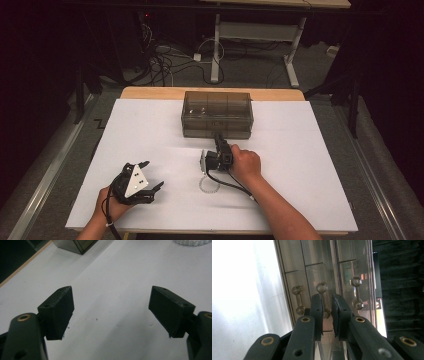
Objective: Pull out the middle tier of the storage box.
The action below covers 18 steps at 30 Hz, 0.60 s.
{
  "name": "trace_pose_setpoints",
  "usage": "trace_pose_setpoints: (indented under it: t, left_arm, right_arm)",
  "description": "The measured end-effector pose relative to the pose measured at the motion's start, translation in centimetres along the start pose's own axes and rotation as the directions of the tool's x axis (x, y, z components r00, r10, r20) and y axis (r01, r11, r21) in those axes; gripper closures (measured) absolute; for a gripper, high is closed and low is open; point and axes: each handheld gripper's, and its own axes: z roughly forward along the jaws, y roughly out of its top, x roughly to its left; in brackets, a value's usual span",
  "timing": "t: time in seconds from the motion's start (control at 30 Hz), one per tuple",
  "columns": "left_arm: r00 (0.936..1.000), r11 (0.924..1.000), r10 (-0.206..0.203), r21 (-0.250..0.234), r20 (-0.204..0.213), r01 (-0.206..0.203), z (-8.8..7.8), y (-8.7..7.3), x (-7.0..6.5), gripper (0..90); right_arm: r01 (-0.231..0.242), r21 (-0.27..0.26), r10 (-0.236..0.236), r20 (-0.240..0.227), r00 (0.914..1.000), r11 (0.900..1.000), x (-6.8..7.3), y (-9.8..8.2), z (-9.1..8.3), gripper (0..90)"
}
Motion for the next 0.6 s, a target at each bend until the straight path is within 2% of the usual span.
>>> trace_pose_setpoints:
  t: [0.17,0.33,0.37,0.47,0.53,0.6]
  left_arm:
    - [1.0000,1.0000,0.002,0.002,0.001,-0.002,0.0,0.0,0.0,20.3]
    - [1.0000,1.0000,0.003,0.003,0.001,-0.003,0.0,0.0,0.0,20.3]
    - [1.0000,1.0000,0.003,0.004,0.001,-0.003,0.0,0.0,0.0,20.3]
    - [1.0000,1.0000,0.002,0.005,0.002,-0.002,0.1,0.0,0.0,20.3]
    - [1.0000,1.0000,0.004,0.007,0.001,-0.004,0.1,0.0,0.0,20.3]
    - [1.0000,1.0000,0.004,0.006,0.002,-0.004,0.1,0.0,0.0,20.3]
  right_arm:
    - [-0.007,-0.002,0.007,-0.003,1.0000,1.000,-0.1,0.0,0.0,80.9]
    - [-0.026,-0.005,0.025,-0.025,0.9994,1.000,-0.4,-0.1,0.0,79.4]
    - [-0.062,-0.009,0.062,-0.051,0.9968,0.998,-0.6,-0.1,-0.2,78.0]
    - [-0.082,-0.018,0.080,-0.067,0.9945,0.996,-0.9,-0.1,-0.4,76.3]
    - [-0.099,-0.026,0.097,-0.094,0.9908,0.995,-1.2,-0.1,-0.6,74.8]
    - [-0.144,-0.033,0.139,-0.121,0.9828,0.989,-1.7,-0.3,-0.9,77.8]
